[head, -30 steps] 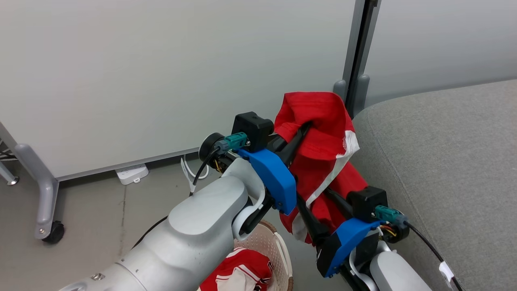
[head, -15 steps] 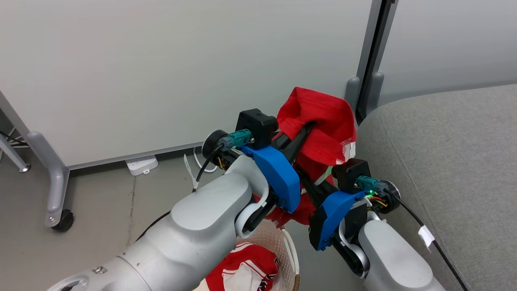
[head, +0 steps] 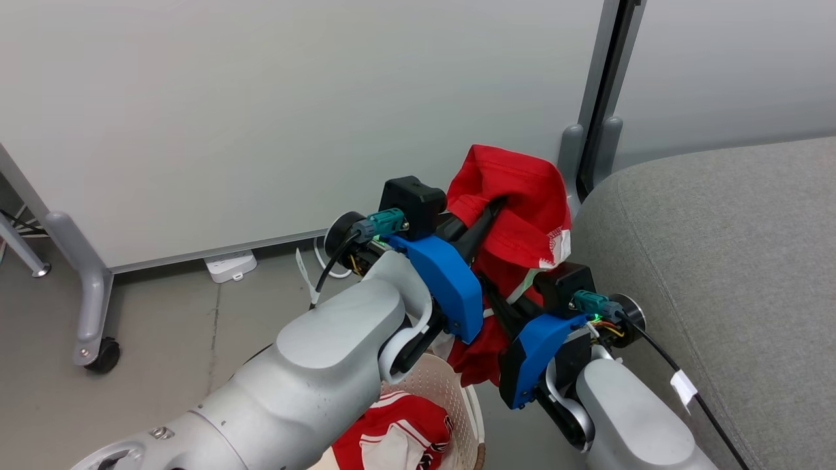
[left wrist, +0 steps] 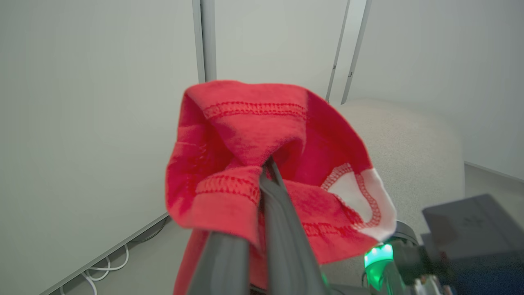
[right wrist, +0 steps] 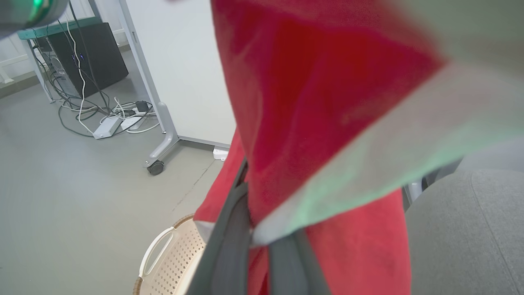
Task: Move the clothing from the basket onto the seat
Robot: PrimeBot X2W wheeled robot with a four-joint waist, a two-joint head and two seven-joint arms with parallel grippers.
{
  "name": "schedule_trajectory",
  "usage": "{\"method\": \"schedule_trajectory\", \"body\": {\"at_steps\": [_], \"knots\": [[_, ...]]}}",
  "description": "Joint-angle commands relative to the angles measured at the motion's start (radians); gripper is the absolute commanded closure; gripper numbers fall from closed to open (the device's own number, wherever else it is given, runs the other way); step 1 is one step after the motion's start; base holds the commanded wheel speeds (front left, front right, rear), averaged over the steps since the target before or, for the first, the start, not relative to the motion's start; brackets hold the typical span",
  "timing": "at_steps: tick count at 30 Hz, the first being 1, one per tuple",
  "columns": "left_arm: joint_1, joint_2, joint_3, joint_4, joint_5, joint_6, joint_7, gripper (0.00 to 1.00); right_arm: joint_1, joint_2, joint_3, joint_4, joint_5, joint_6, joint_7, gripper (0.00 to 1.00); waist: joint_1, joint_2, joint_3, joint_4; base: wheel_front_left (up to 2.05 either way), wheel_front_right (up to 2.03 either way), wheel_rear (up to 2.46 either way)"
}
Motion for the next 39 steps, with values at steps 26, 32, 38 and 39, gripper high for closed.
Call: {"method": "schedule_trajectory", "body": {"at_steps": [26, 32, 38, 39], "knots": [[0.078, 0.019, 0.015, 0.024, 0.046, -0.062, -0.036, 0.0, -0.002, -0.002, -0.043, 0.008, -0.011, 0.0, -0.042, 1.0, 0.0, -0.0001, 0.006, 0.045, 0.0, 0.0, 0.0], [0.218, 0.062, 0.174, -0.1, 0.2, -0.07, -0.035, 0.0, 0.015, -0.002, -0.065, -0.008, -0.01, 0.0, -0.045, 1.0, 0.0, -0.0001, 0.013, 0.058, 0.0, 0.0, 0.0], [0.445, 0.119, 0.348, -0.247, 0.401, -0.092, -0.035, 0.0, 0.027, -0.002, -0.072, -0.026, -0.019, 0.0, -0.04, 1.0, 0.0, -0.0001, 0.017, 0.061, 0.0, 0.0, 0.0], [0.479, 0.123, 0.375, -0.264, 0.425, -0.098, -0.035, 0.0, 0.029, -0.002, -0.072, -0.029, -0.021, 0.0, -0.038, 1.0, 0.0, -0.0001, 0.017, 0.061, 0.0, 0.0, 0.0]]}}
